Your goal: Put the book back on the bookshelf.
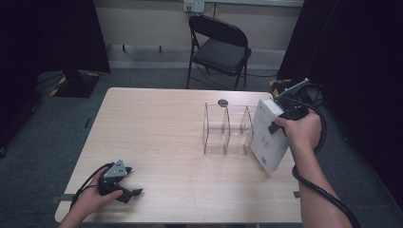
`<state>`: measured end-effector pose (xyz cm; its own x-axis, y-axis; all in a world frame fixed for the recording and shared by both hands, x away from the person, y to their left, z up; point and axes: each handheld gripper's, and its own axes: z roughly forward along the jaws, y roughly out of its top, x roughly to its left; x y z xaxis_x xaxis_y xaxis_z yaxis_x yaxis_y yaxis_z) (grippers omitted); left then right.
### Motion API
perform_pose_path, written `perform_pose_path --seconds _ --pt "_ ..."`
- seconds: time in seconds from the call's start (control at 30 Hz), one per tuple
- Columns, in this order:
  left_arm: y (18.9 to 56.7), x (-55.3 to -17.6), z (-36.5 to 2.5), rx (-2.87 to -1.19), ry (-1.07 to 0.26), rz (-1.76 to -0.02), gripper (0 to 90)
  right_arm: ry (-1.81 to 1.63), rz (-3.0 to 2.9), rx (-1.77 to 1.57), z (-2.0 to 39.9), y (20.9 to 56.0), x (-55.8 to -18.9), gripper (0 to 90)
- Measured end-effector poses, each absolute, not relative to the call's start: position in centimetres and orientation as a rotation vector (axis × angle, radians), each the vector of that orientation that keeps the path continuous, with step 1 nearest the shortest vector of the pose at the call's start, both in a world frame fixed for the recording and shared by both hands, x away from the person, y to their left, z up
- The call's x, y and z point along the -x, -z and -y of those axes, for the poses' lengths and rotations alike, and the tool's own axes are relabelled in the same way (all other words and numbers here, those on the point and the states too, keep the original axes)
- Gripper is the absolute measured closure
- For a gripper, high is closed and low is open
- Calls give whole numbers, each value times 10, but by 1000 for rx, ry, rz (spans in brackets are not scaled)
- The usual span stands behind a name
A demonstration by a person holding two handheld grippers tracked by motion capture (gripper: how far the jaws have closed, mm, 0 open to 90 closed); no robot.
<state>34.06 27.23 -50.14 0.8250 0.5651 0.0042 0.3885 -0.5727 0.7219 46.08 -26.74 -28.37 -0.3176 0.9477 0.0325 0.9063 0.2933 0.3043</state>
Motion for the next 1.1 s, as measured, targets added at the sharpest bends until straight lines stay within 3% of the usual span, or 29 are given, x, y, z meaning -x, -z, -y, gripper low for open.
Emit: perform_pose_path --seconds 1.1 --pt "501 -341 -272 -2250 -302 -695 58 -401 -2330 -1782 258 293 -487 523"
